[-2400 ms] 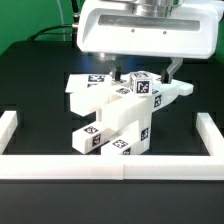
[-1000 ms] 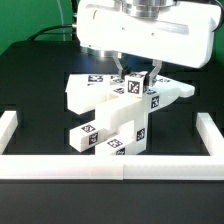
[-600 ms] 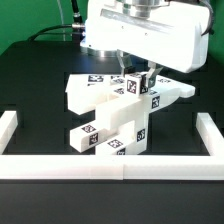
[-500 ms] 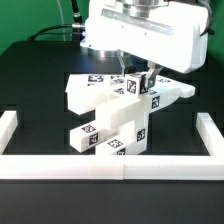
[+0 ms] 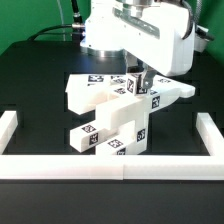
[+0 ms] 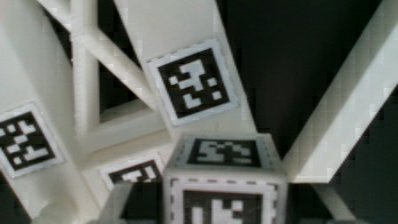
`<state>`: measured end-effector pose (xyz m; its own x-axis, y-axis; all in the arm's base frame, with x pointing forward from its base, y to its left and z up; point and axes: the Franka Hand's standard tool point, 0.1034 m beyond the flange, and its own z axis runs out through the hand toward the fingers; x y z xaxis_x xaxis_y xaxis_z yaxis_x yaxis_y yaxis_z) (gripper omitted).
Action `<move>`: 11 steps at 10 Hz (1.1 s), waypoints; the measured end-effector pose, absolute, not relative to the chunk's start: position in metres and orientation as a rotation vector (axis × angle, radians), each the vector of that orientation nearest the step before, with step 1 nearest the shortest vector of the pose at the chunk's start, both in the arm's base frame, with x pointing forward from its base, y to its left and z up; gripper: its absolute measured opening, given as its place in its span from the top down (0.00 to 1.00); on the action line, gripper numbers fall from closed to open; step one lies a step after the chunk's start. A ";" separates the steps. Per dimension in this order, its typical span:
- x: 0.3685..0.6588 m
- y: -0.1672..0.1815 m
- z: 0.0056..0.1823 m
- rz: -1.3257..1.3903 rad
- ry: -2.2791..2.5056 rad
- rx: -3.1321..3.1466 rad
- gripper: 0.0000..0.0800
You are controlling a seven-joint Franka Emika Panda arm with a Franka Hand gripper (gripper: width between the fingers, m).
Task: Assemble chair
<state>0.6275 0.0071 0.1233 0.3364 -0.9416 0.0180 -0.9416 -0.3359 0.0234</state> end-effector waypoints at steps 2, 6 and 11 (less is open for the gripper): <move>0.627 0.007 0.123 0.001 -1.734 2.583 0.38; 0.628 0.008 0.124 0.001 -1.261 2.834 0.20; 0.627 0.006 0.123 -0.010 -0.736 3.011 0.19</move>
Offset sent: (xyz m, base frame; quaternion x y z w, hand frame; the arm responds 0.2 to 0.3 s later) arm -0.0047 -0.0022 0.0022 -0.0388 0.0148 -0.1053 0.9936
